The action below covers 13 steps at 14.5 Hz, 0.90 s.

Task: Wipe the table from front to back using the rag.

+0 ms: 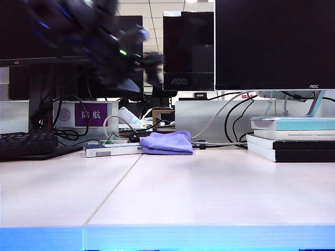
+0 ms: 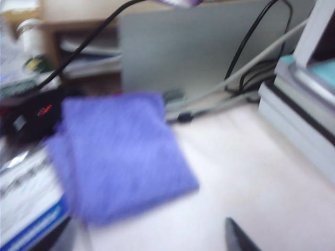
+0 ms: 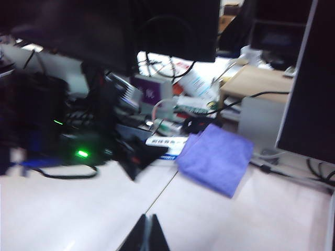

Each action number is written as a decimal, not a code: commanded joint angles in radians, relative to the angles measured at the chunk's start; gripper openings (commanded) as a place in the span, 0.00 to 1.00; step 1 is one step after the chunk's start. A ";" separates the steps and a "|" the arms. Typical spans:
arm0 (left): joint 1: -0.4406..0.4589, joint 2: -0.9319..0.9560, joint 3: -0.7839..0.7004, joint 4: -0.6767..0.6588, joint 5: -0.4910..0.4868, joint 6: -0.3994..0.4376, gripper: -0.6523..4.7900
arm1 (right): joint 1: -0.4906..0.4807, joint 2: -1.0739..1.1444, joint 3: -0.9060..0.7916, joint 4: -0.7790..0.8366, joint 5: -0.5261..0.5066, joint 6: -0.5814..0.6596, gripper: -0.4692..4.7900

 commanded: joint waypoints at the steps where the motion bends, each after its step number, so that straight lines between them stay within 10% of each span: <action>1: -0.010 0.121 0.159 0.016 -0.023 -0.017 0.74 | 0.000 0.000 0.005 0.042 0.060 -0.002 0.08; 13: -0.013 0.728 0.871 -0.084 -0.133 -0.048 0.74 | 0.001 0.005 0.005 0.045 0.059 -0.002 0.08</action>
